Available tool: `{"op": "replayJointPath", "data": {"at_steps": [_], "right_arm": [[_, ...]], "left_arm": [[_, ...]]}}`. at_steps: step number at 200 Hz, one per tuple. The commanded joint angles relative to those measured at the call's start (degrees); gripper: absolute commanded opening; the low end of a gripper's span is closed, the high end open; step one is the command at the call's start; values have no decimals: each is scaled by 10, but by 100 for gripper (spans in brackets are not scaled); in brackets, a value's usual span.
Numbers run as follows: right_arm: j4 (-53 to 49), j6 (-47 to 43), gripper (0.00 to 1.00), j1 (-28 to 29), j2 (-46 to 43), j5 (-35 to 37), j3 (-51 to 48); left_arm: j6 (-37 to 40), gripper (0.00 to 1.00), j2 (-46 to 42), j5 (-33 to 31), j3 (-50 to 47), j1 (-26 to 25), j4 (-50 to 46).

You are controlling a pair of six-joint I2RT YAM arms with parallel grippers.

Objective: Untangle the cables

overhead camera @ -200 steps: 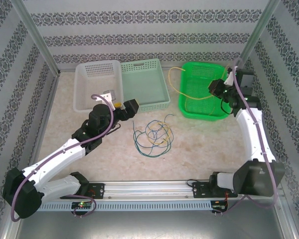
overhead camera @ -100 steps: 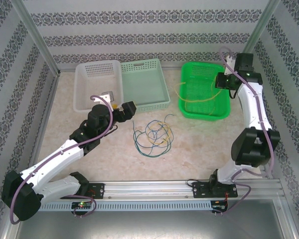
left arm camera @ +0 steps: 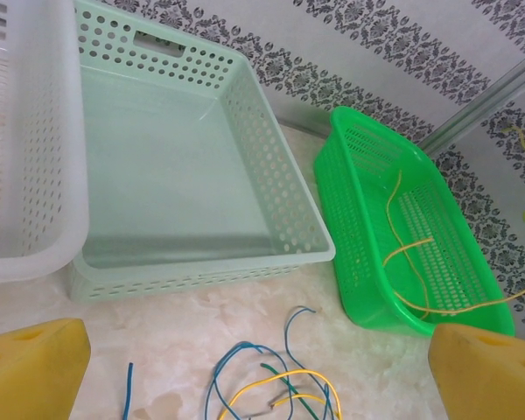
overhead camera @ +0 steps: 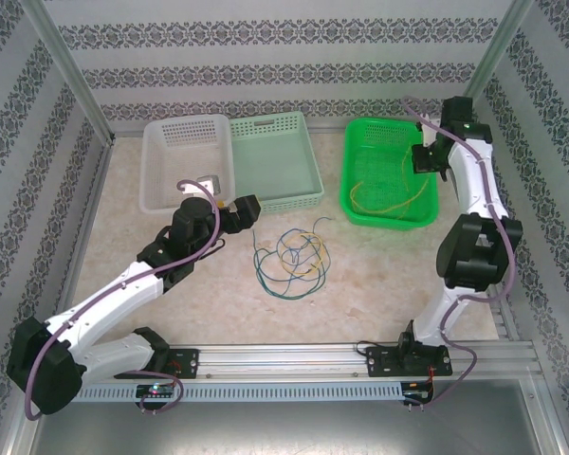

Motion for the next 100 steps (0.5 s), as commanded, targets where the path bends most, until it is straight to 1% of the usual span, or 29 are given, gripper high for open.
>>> {"op": "replayJointPath", "data": {"at_steps": [1, 17, 28, 37, 41, 45, 49, 56, 60, 71, 87, 100], "right_arm": [[-37, -12, 0, -1, 43, 2, 23], [-38, -2, 0, 1, 71, 10, 32], [-30, 19, 8, 1, 87, 17, 39], [-25, 36, 12, 2, 96, 21, 45], [-23, 43, 15, 3, 99, 22, 47], [-21, 48, 22, 3, 101, 19, 48], [-19, 51, 29, 5, 103, 18, 49], [-16, 54, 45, 8, 104, 17, 51], [-15, 54, 51, 10, 105, 18, 53], [-14, 61, 58, 16, 104, 26, 58], [-10, 78, 69, 21, 91, 10, 60], [-1, 92, 72, 22, 75, 5, 54]], "left_arm": [[15, 100, 8, 2, 19, 8, -7], [14, 100, 16, 6, 24, 9, -7], [15, 100, 20, 7, 25, 10, -8], [15, 100, 23, 6, 27, 10, -8], [15, 100, 25, 7, 27, 11, -7], [16, 100, 27, 7, 29, 10, -8], [17, 100, 30, 8, 30, 11, -8], [18, 99, 34, 9, 34, 11, -11], [19, 100, 38, 11, 36, 10, -12], [21, 100, 47, 13, 44, 11, -23], [25, 100, 63, 19, 54, 11, -38], [26, 100, 72, 25, 56, 11, -43]]}}
